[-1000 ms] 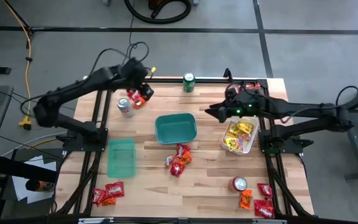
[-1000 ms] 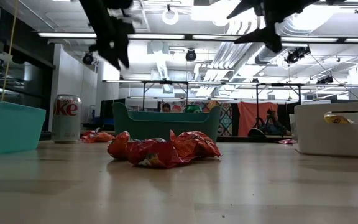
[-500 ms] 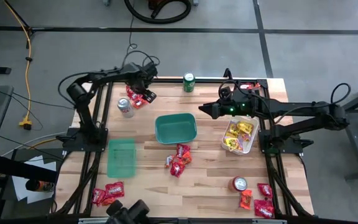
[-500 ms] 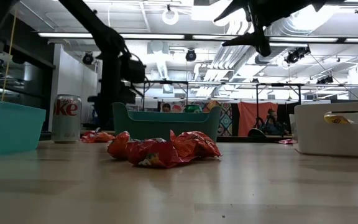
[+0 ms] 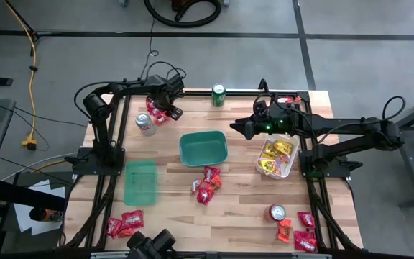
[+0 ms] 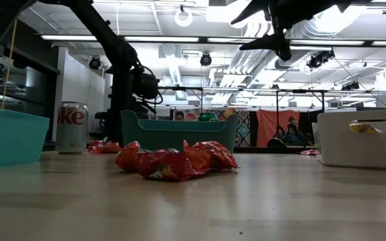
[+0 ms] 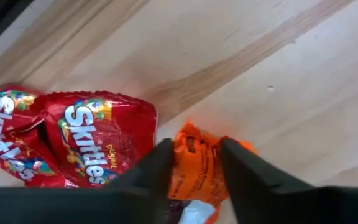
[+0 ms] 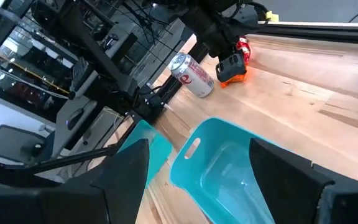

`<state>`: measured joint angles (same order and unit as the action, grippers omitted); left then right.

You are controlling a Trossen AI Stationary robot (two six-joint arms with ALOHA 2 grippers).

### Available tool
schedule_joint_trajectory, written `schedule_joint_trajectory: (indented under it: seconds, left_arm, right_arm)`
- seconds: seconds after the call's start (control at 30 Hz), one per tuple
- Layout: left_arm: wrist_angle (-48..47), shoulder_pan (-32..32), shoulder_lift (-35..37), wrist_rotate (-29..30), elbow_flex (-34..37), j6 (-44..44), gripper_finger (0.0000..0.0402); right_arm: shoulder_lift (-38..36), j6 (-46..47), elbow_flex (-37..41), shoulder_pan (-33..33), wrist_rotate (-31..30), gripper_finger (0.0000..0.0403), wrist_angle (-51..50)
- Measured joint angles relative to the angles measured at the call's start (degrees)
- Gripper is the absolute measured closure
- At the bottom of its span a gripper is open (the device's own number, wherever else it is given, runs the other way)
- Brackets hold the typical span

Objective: Sort candy
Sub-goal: Put the orange chocolate into the light green bin

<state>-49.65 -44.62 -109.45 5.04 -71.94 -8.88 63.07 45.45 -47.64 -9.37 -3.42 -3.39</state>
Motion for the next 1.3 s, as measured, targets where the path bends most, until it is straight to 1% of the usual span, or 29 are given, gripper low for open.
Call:
schedule_joint_trajectory:
  seconds: [0.07, 0.1, 0.13, 0.23, 0.33, 0.43, 0.53, 0.63, 0.7, 0.77, 0.83, 0.93, 1.03, 1.17, 1.23, 1.3]
  left_arm:
    - [-0.02, 0.00, 0.00, -0.10, 0.00, 0.02, 0.0356]
    - [-0.02, 0.00, 0.00, -0.42, 0.00, 0.02, 0.0377]
    - [-0.04, 0.00, 0.00, -0.73, 0.00, -0.04, 0.0388]
    - [-0.26, 0.11, 0.36, -2.28, 0.00, 0.42, 0.0393]
    - [-0.15, 0.42, 3.32, -3.63, 0.00, 0.50, 0.0399]
    - [1.30, 0.88, 9.04, -5.17, 0.00, 1.63, 0.0400]
    - [4.66, 2.11, 16.23, -8.19, 0.00, 3.02, 0.0401]
    - [7.53, 4.96, 23.48, -11.98, -0.07, 3.45, 0.0401]
    - [7.62, 7.99, 27.95, -13.61, -0.07, 4.34, 0.0401]
    - [5.88, 12.35, 32.12, -12.44, -0.11, 2.30, 0.0401]
    - [1.29, 17.75, 35.40, -9.02, -0.11, -3.57, 0.0401]
    - [-7.25, 27.87, 38.93, -6.02, -0.09, -12.64, 0.0401]
    - [-15.33, 39.39, 41.46, -5.90, -0.09, -24.22, 0.0401]
    - [-27.34, 54.25, 42.92, -6.21, -0.09, -41.78, 0.0401]
    - [-32.93, 60.35, 42.87, -6.21, -0.05, -49.87, 0.0401]
    - [-35.97, 65.38, 42.47, -6.20, -0.03, -56.33, 0.0401]
  right_arm:
    - [-0.02, -0.80, 0.00, 0.00, 0.44, 0.0130, -0.22]
    - [-0.02, -0.96, 0.00, 0.00, 0.48, 0.0130, -0.34]
    - [-0.02, -1.16, 0.00, 0.00, 0.50, 0.0130, -0.53]
    - [-0.02, -2.24, 0.02, 0.00, 0.73, 0.0130, -0.68]
    - [-0.02, -2.94, 0.02, 0.00, 1.21, 0.0130, -0.67]
    - [-0.02, -3.90, 0.02, -0.08, 1.55, 0.0130, -0.65]
    - [-0.02, -4.70, 0.02, -0.43, 1.55, 0.0130, -0.32]
    - [-0.02, -5.84, 0.02, -0.86, 1.55, 0.0130, 0.66]
    - [-0.04, -5.94, 0.02, -1.10, 1.55, 0.0130, 1.17]
    - [-0.04, -5.92, 0.02, -1.18, 1.54, 0.0130, 1.40]
    - [-0.04, -6.36, 0.02, -1.22, 1.54, 0.0130, 1.40]
    - [-0.04, -7.11, 0.02, -1.22, 1.55, 0.0130, 1.36]
    - [-0.04, -7.24, 0.02, -1.26, 1.55, 0.0130, 1.35]
    - [-0.04, -8.42, 0.02, -1.27, 2.36, 0.0130, 1.33]
    - [-0.04, -8.44, 0.02, -1.27, 2.52, 0.0130, 1.24]
    - [-0.04, -8.44, 0.02, -1.27, 2.58, 0.0130, 1.15]
